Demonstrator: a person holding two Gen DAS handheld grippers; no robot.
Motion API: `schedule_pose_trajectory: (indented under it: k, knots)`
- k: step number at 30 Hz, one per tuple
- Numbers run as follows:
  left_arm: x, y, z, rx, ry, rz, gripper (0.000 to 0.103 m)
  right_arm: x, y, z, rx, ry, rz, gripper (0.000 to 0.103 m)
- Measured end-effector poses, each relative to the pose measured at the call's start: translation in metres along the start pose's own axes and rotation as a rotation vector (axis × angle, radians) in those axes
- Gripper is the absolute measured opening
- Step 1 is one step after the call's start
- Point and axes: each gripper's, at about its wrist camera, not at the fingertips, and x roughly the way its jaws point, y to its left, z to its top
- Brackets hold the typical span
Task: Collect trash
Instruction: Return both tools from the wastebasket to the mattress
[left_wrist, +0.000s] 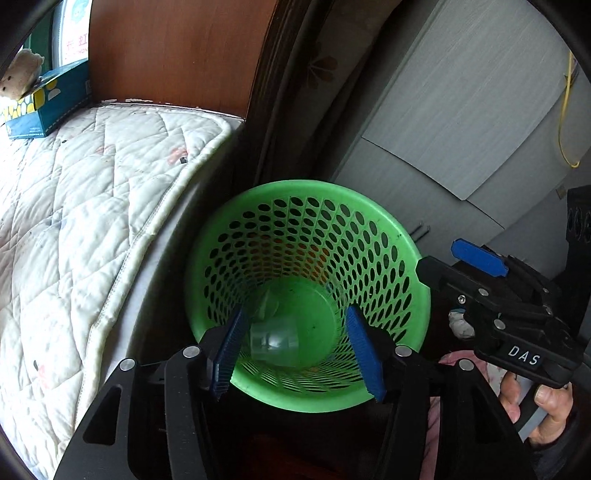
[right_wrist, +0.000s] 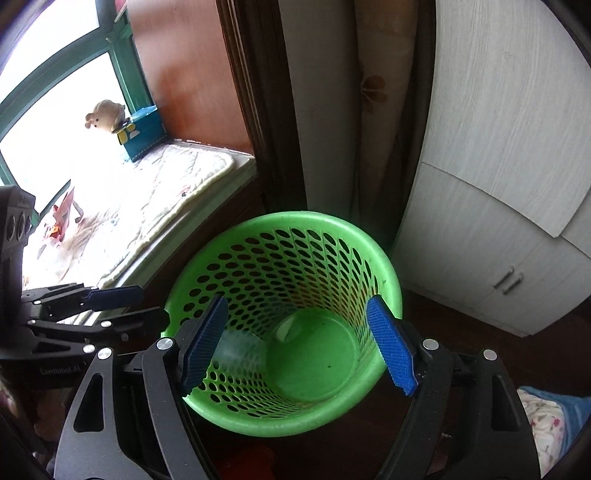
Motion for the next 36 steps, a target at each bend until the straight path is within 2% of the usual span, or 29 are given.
schedule_pose_trajectory:
  k: [6, 12, 15, 19, 26, 28, 36]
  knots:
    - [-0.019, 0.016, -0.009, -0.059, -0.032, 0.039, 0.058, -0.007, 0.013, 0.003, -0.035, -0.017, 0.033, 0.079]
    - [-0.059, 0.045, -0.027, -0.092, -0.082, 0.165, 0.058, -0.006, 0.047, 0.004, -0.063, -0.025, 0.081, 0.080]
    - [-0.080, 0.066, -0.037, -0.127, -0.113, 0.224, 0.062, -0.004, 0.072, 0.006, -0.085, -0.023, 0.107, 0.080]
    - [-0.109, 0.098, -0.053, -0.185, -0.151, 0.288, 0.062, -0.001, 0.110, 0.010, -0.121, -0.020, 0.146, 0.081]
    - [-0.156, 0.160, -0.083, -0.294, -0.199, 0.409, 0.068, 0.002, 0.180, 0.018, -0.167, -0.002, 0.251, 0.081]
    - [-0.169, 0.180, -0.093, -0.330, -0.206, 0.444, 0.073, 0.005, 0.201, 0.021, -0.182, 0.005, 0.274, 0.081]
    - [-0.217, 0.255, -0.133, -0.505, -0.245, 0.583, 0.074, 0.011, 0.269, 0.025, -0.272, 0.027, 0.347, 0.081]
